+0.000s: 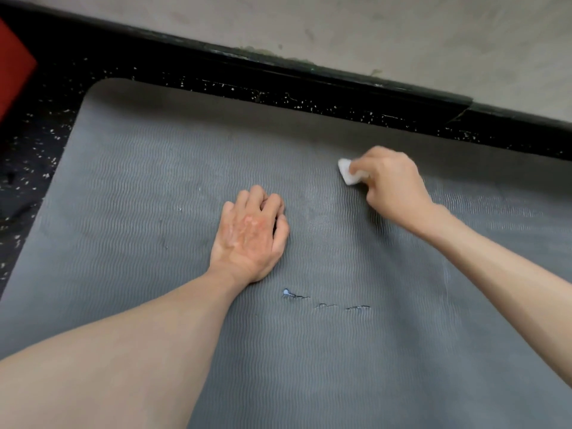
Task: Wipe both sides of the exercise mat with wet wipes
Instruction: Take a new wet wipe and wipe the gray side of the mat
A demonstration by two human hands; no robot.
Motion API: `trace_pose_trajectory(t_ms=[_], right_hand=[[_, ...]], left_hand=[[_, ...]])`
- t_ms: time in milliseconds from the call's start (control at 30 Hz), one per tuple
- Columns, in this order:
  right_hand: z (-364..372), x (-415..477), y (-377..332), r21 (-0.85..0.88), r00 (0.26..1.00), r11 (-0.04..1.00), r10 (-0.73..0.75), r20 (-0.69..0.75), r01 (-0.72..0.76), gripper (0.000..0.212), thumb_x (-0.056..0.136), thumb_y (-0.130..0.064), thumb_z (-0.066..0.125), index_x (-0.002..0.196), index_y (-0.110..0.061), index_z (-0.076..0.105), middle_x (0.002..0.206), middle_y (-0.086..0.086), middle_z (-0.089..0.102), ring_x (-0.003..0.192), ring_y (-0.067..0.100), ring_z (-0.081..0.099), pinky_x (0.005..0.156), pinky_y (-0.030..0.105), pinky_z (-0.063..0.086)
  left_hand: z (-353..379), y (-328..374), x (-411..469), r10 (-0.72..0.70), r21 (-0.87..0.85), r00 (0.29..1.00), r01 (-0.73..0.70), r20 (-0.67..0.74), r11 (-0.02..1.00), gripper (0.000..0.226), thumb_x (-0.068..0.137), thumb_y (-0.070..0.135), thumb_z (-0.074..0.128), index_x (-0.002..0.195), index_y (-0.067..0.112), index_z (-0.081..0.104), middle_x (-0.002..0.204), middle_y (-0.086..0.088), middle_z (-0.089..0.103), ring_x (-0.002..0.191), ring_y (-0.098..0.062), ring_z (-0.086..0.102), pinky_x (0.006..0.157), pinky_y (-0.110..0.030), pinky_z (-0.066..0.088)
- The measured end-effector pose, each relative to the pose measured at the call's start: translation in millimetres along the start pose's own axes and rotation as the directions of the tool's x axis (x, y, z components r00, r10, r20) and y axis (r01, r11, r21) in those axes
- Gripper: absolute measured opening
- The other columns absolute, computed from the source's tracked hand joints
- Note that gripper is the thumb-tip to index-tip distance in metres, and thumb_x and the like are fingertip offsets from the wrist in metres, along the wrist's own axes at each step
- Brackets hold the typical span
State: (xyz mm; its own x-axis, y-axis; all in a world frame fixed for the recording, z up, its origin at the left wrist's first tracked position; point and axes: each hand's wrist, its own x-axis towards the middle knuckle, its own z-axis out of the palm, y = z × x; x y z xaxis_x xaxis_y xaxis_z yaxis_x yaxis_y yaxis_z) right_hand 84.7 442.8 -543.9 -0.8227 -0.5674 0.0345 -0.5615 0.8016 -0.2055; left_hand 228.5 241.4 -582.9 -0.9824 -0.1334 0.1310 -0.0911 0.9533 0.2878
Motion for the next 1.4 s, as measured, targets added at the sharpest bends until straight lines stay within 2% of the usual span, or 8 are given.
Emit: trace_pose_trajectory(t_ms=[133, 333, 533, 767, 900, 1133, 1333, 1400], right_hand=[[1.7, 15.7, -6.3, -0.006, 0.994, 0.995, 0.096, -0.055, -0.096, 0.038, 0.068, 0.016, 0.058, 0.092, -0.009, 0.073, 0.094, 0.012, 0.064, 0.083, 0.039, 0.060, 0.065, 0.034, 0.041], [1.9, -96.2, -30.3, 0.058, 0.999, 0.998, -0.041, 0.010, 0.041, 0.037, 0.060, 0.021, 0.063, 0.083, -0.008, 0.069, 0.083, 0.009, 0.061, 0.069, 0.035, 0.057, 0.057, 0.034, 0.045], [3.5, -66.9, -27.3, 0.075, 0.998, 0.995, 0.063, -0.031, -0.061, 0.035, 0.063, 0.020, 0.060, 0.084, -0.007, 0.070, 0.081, 0.011, 0.060, 0.070, 0.037, 0.057, 0.057, 0.036, 0.047], [0.0, -170.1, -44.6, 0.144, 0.995, 0.986, -0.086, 0.054, 0.078, 0.033, 0.065, 0.010, 0.051, 0.086, -0.011, 0.066, 0.087, 0.003, 0.059, 0.068, 0.029, 0.052, 0.051, 0.035, 0.046], [5.5, -133.0, -45.4, 0.137, 0.994, 0.986, 0.103, -0.021, -0.100, 0.031, 0.069, 0.018, 0.062, 0.089, -0.006, 0.067, 0.084, 0.008, 0.057, 0.068, 0.033, 0.053, 0.054, 0.036, 0.047], [6.2, -242.6, -82.4, 0.155, 0.997, 0.987, -0.043, 0.066, 0.033, 0.038, 0.063, 0.012, 0.056, 0.090, -0.015, 0.058, 0.092, 0.000, 0.052, 0.073, 0.024, 0.047, 0.049, 0.032, 0.044], [12.4, -198.3, -77.3, 0.163, 0.986, 0.974, 0.164, -0.035, -0.156, 0.042, 0.061, 0.024, 0.059, 0.088, -0.008, 0.063, 0.088, 0.006, 0.055, 0.070, 0.026, 0.046, 0.050, 0.036, 0.044], [14.6, -221.1, -86.5, 0.172, 0.991, 0.978, 0.124, -0.042, -0.115, 0.039, 0.062, 0.021, 0.055, 0.087, -0.007, 0.064, 0.090, 0.005, 0.055, 0.071, 0.026, 0.047, 0.055, 0.034, 0.042]], left_hand=[[-0.9, 0.2, -0.2, 0.006, -0.002, 1.000, -0.006, 0.005, 1.000, 0.029, 0.093, 0.038, 0.031, 0.093, 0.019, 0.054, 0.090, 0.004, 0.036, 0.079, -0.014, 0.031, 0.069, -0.034, 0.025], [-1.2, -0.5, -0.9, 0.000, 0.012, 1.000, -0.001, 0.026, 1.000, 0.026, 0.094, 0.036, 0.036, 0.097, 0.018, 0.054, 0.095, -0.002, 0.047, 0.082, -0.017, 0.036, 0.071, -0.033, 0.025], [-1.4, 0.2, -0.2, 0.006, -0.018, 1.000, -0.006, 0.020, 1.000, 0.025, 0.095, 0.034, 0.037, 0.098, 0.016, 0.055, 0.096, -0.003, 0.046, 0.082, -0.016, 0.032, 0.072, -0.034, 0.025], [-2.3, 0.4, 0.1, 0.000, 0.011, 0.999, 0.000, 0.038, 1.000, 0.025, 0.095, 0.035, 0.036, 0.098, 0.018, 0.053, 0.096, 0.000, 0.042, 0.084, -0.016, 0.033, 0.073, -0.034, 0.025], [-1.3, 0.5, 0.0, 0.006, -0.010, 1.000, -0.006, 0.024, 1.000, 0.023, 0.096, 0.033, 0.038, 0.098, 0.016, 0.054, 0.096, -0.002, 0.043, 0.083, -0.017, 0.031, 0.073, -0.035, 0.026], [-1.3, 0.9, 0.1, 0.016, -0.007, 1.000, -0.016, 0.010, 1.000, 0.021, 0.097, 0.032, 0.040, 0.098, 0.016, 0.053, 0.098, -0.005, 0.047, 0.087, -0.022, 0.040, 0.075, -0.037, 0.028], [-0.6, 1.2, 0.2, 0.029, 0.005, 1.000, -0.029, -0.010, 1.000, 0.021, 0.097, 0.031, 0.043, 0.099, 0.014, 0.055, 0.100, -0.009, 0.048, 0.089, -0.028, 0.043, 0.075, -0.038, 0.027], [-1.3, 0.9, 0.8, 0.029, 0.008, 1.000, -0.029, -0.007, 1.000, 0.021, 0.097, 0.031, 0.042, 0.100, 0.014, 0.054, 0.100, -0.008, 0.048, 0.089, -0.027, 0.043, 0.076, -0.038, 0.028]])
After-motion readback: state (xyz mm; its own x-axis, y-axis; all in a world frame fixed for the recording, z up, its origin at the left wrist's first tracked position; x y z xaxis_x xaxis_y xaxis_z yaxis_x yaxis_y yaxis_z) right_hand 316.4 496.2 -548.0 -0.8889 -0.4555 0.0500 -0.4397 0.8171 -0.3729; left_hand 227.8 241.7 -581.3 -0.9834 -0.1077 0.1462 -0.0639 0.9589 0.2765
